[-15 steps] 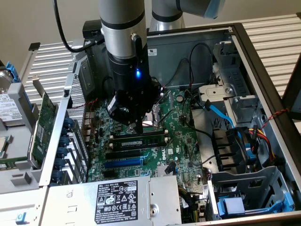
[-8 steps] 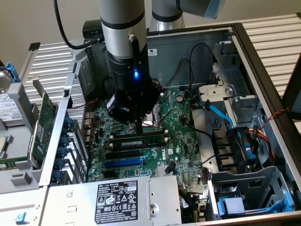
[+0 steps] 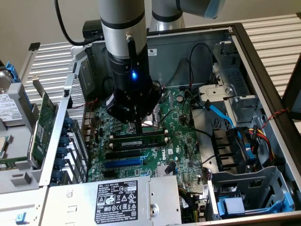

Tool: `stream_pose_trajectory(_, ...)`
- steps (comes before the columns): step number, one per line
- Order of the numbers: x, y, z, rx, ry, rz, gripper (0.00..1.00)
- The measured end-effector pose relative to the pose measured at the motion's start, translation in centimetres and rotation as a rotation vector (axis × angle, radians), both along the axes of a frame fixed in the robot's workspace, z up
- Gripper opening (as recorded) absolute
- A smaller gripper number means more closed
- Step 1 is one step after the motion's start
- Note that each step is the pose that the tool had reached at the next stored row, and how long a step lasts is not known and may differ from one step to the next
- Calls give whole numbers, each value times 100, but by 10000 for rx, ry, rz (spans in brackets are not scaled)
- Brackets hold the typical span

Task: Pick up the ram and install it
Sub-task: 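Press down the ram until it locks into place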

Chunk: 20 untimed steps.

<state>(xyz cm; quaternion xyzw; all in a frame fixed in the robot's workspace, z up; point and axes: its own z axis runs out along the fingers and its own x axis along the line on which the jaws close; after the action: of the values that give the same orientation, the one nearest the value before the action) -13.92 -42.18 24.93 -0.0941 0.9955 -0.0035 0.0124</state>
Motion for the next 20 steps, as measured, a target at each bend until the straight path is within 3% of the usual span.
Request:
stream_pose_trajectory(15,0,0,0,-1,0,-2204,11)
stream_pose_trajectory(20,0,0,0,0,0,-2312,11)
